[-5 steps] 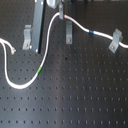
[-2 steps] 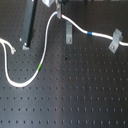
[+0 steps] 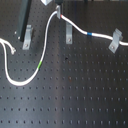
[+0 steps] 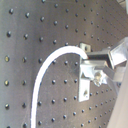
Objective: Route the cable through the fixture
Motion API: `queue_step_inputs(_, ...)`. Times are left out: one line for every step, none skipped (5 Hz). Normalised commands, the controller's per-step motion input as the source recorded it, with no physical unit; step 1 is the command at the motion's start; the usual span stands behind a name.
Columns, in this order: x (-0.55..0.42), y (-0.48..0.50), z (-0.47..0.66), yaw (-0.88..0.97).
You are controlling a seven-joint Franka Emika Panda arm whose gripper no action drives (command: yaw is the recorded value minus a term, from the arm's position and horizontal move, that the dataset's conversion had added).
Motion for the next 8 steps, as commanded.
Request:
queue_step_inputs(0.021, -0.018, 0.19, -0.05)
queue_step_inputs(-0.041, -0.064, 0.05, -0.33)
queue_step_inputs(-0.016, -0.02, 0.0, -0.41)
queue_step_inputs(0.0, 0.0, 0.0, -0.24)
queue_step_inputs(0.0, 0.0, 0.02, 0.0)
queue_step_inputs(0.057, 0.112, 0.18, 0.19)
queue_step_inputs(-0.007, 0.004, 0.05, 0.24)
queue_step_inputs(-0.009, 0.006, 0.0, 0.28)
